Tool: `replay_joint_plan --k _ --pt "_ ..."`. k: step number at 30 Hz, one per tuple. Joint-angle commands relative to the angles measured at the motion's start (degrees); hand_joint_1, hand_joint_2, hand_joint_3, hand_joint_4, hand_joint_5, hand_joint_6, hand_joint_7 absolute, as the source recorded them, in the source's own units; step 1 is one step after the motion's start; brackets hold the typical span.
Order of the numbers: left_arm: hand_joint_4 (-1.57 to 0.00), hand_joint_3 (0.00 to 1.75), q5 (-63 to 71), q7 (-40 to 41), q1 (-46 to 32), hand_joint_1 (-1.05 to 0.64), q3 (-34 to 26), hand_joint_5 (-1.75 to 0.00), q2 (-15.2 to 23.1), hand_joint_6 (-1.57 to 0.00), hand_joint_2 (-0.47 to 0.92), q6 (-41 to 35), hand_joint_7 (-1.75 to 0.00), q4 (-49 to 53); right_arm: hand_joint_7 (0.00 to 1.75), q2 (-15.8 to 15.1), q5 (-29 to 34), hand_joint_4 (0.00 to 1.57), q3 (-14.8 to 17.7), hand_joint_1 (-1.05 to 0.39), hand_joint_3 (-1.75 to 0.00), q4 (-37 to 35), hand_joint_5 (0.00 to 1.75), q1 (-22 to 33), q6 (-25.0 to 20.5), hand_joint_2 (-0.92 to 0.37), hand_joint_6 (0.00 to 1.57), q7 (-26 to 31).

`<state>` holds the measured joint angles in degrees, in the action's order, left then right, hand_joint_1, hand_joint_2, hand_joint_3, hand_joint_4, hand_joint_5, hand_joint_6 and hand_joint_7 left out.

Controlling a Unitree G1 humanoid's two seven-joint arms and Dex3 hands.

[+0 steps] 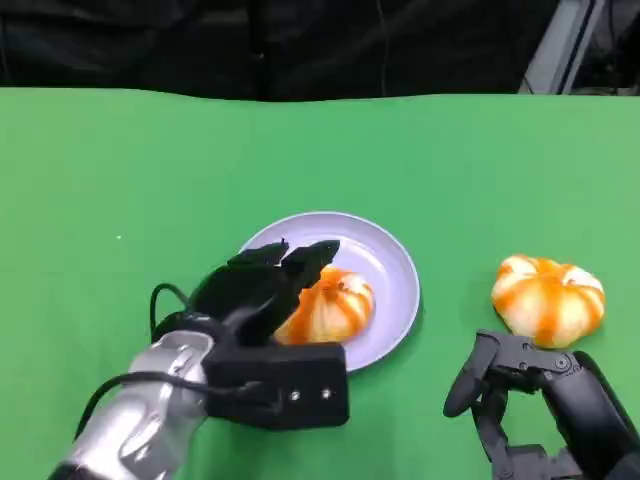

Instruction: Grasp the bread from the table and place it into the plate.

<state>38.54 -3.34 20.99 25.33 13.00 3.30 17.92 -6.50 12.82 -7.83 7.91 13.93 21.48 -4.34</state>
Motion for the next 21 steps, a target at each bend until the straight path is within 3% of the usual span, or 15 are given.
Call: replay_joint_plan --k 1,5,8,15,17,19,20,21 --pt "-0.04 0.51 -4.36 1.11 -6.41 -0.81 -4.59 -0.02 3.55 -0.07 0.92 3.71 -0.03 -6.83 1.33 -0.61 -0.41 0.81 0.24 0.10 -1.44 0.59 1.66 0.12 -0.43 -0.32 0.79 -0.06" --pt "-0.14 0.45 -10.64 2.34 -12.93 -0.69 -9.95 -0.09 4.98 -0.17 0.92 9.15 -0.07 -11.06 1.33 -0.68 -0.86 0.82 0.46 0.10 -1.43 0.55 1.64 0.26 0.00 -0.33 0.78 -0.21" --pt "-0.31 0.36 -16.39 4.32 -17.84 -0.57 -14.28 -0.22 4.18 -0.34 0.92 14.60 -0.12 -12.40 1.33 -0.60 -0.83 0.83 0.54 0.11 -1.43 0.63 1.64 0.35 0.34 -0.33 0.79 -0.12" --pt "-0.78 0.27 -25.77 8.93 -26.99 -0.17 -21.47 -0.80 0.38 -0.94 0.92 27.64 -0.23 -12.04 1.34 -0.45 -0.81 0.83 0.63 0.11 -1.46 1.50 1.65 0.65 -0.54 -0.30 0.79 -0.23" --pt "-0.84 0.29 -28.09 9.26 -28.94 -0.08 -22.90 -0.98 -0.79 -1.07 0.91 30.96 -0.29 -10.99 1.34 -0.41 -1.22 0.83 0.67 0.10 -1.46 1.61 1.65 0.69 -0.75 -0.31 0.79 -0.44" --pt "-0.85 0.49 -29.18 10.49 -31.24 -0.05 -24.31 -1.21 -2.62 -1.08 0.81 32.59 -0.46 -11.06 1.34 -0.48 -1.02 0.83 0.71 0.10 -1.46 1.62 1.66 0.60 -0.74 -0.31 0.79 -0.37" --pt "-0.85 0.67 -29.38 11.15 -32.46 -0.03 -24.93 -1.34 -3.56 -1.04 0.74 33.57 -0.64 -11.26 1.34 -0.53 -0.74 0.83 0.73 0.10 -1.46 1.77 1.66 0.60 -0.87 -0.31 0.79 -0.29" --pt "-0.85 0.95 -29.38 11.70 -33.37 0.03 -25.46 -1.49 -4.29 -0.96 0.63 34.60 -0.93 -11.25 1.34 -0.58 -0.51 0.83 0.76 0.09 -1.46 1.89 1.66 0.57 -0.98 -0.31 0.79 -0.23"
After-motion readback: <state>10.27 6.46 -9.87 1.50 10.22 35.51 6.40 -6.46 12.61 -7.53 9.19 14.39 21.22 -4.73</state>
